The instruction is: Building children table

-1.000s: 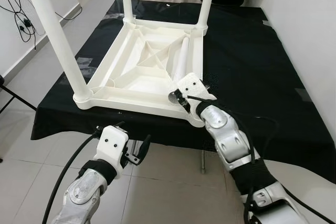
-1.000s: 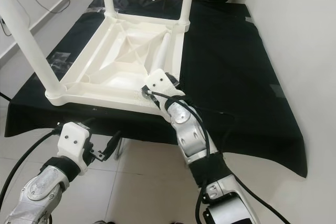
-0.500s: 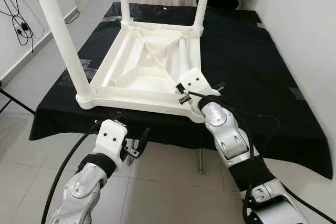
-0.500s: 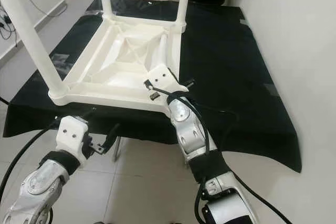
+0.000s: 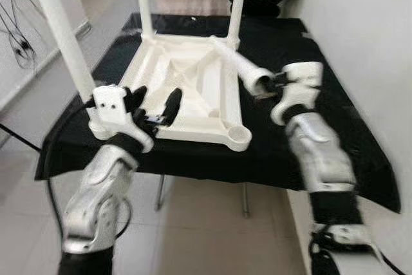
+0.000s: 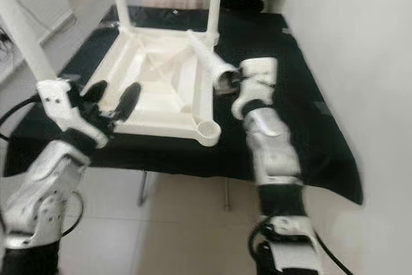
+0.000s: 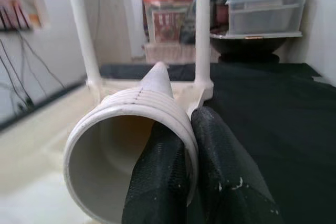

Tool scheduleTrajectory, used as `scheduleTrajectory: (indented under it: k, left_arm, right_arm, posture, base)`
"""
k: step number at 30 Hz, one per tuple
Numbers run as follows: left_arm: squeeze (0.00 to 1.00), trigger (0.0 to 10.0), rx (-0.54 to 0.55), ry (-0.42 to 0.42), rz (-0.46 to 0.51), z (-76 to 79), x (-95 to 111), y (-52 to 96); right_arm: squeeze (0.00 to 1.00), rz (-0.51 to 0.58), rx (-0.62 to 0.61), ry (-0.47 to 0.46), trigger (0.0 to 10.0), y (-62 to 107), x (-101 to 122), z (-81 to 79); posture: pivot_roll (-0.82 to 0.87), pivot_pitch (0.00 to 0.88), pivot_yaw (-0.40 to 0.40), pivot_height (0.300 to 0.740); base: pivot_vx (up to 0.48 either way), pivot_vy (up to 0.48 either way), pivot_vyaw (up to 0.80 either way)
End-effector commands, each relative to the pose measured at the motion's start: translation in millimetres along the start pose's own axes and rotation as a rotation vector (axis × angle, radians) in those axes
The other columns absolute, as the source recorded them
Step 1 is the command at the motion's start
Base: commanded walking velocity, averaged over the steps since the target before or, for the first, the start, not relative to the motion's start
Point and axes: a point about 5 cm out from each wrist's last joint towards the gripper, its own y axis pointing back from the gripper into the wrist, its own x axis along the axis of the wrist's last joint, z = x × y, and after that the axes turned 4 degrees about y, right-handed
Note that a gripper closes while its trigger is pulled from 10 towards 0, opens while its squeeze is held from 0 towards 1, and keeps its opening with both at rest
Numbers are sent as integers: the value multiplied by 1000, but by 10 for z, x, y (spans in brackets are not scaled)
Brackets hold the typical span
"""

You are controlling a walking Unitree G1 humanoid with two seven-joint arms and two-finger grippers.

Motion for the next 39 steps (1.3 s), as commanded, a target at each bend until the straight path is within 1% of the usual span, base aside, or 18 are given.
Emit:
scheduleTrajectory:
  k: [1, 3, 4, 5, 7, 8, 9, 10, 12, 13, 14, 15, 17, 19, 21, 25, 28, 39]
  left_arm:
    - [0, 10000, 7, 127, 1, -26, 1, -61]
    - [0, 10000, -9, 252, 10, 6, 2, -148]
    - [0, 10000, -9, 252, 10, 6, 2, -148]
    - [0, 10000, -15, 333, 19, 23, 15, -204]
    - [0, 10000, -24, 449, 32, 43, 50, -278]
    - [0, 10000, -24, 449, 32, 43, 50, -278]
    - [0, 10000, -19, 506, 50, 27, 97, -331]
    - [0, 10000, -19, 506, 50, 27, 97, -331]
    - [0, 10000, -12, 603, 92, -16, 195, -410]
    - [0, 10000, -12, 603, 92, -16, 195, -410]
    - [0, 10000, -10, 653, 118, -60, 266, -450]
    - [0, 10000, -4, 670, 135, -104, 316, -466]
    - [0, 10000, -4, 670, 135, -104, 316, -466]
    - [0, 10000, 14, 682, 157, -186, 387, -483]
    - [0, 10000, 14, 682, 157, -186, 387, -483]
    - [0, 10000, 54, 679, 196, -358, 515, -473]
    - [0, 10000, 59, 669, 212, -417, 583, -454]
    - [0, 10000, 64, 692, 240, -517, 657, -401]
  right_arm:
    - [0, 64, -14, -69, 0, 65, 134, 117]
    - [0, 101, 0, -128, 0, 124, 179, 156]
    - [0, 101, 0, -128, 0, 124, 179, 156]
    - [0, 121, 50, -191, 0, 161, 185, 122]
    - [0, 151, 134, -278, 0, 213, 202, 65]
    - [0, 151, 134, -278, 0, 213, 202, 65]
    - [0, 176, 216, -323, 0, 257, 224, -15]
    - [0, 176, 216, -323, 0, 257, 224, -15]
    - [0, 188, 356, -347, 0, 332, 250, -174]
    - [0, 188, 356, -347, 0, 332, 250, -174]
    - [0, 180, 443, -349, 0, 383, 253, -278]
    - [0, 177, 495, -356, 0, 417, 261, -325]
    - [0, 177, 495, -356, 0, 417, 261, -325]
    - [0, 172, 570, -361, 0, 472, 278, -379]
    - [0, 172, 570, -361, 0, 472, 278, -379]
    - [0, 162, 663, -354, 0, 567, 306, -407]
    - [0, 152, 707, -349, 0, 616, 310, -432]
    - [0, 102, 796, -358, 0, 743, 237, -505]
  posture:
    - [-13, 88, 0, 740]
    - [-19, 85, 7, 740]
    - [-19, 85, 7, 740]
    - [-18, 83, 9, 740]
    - [-18, 81, 10, 740]
    - [-18, 81, 10, 740]
    - [-17, 78, 15, 740]
    - [-17, 78, 15, 740]
    - [-17, 74, 18, 740]
    - [-17, 74, 18, 740]
    - [-14, 74, 18, 740]
    - [-12, 73, 19, 740]
    - [-12, 73, 19, 740]
    - [-13, 72, 20, 740]
    - [-13, 72, 20, 740]
    - [-12, 70, 20, 740]
    - [-10, 70, 18, 740]
    - [-11, 69, 12, 740]
  base:
    - [0, 0, 0]
    - [0, 0, 0]
    - [0, 0, 0]
    - [0, 0, 0]
    - [0, 0, 0]
    - [0, 0, 0]
    - [0, 0, 0]
    - [0, 0, 0]
    - [0, 0, 0]
    - [0, 0, 0]
    - [0, 0, 0]
    - [0, 0, 0]
    - [0, 0, 0]
    - [0, 0, 0]
    - [0, 0, 0]
    - [0, 0, 0]
    - [0, 0, 0]
    - [0, 0, 0]
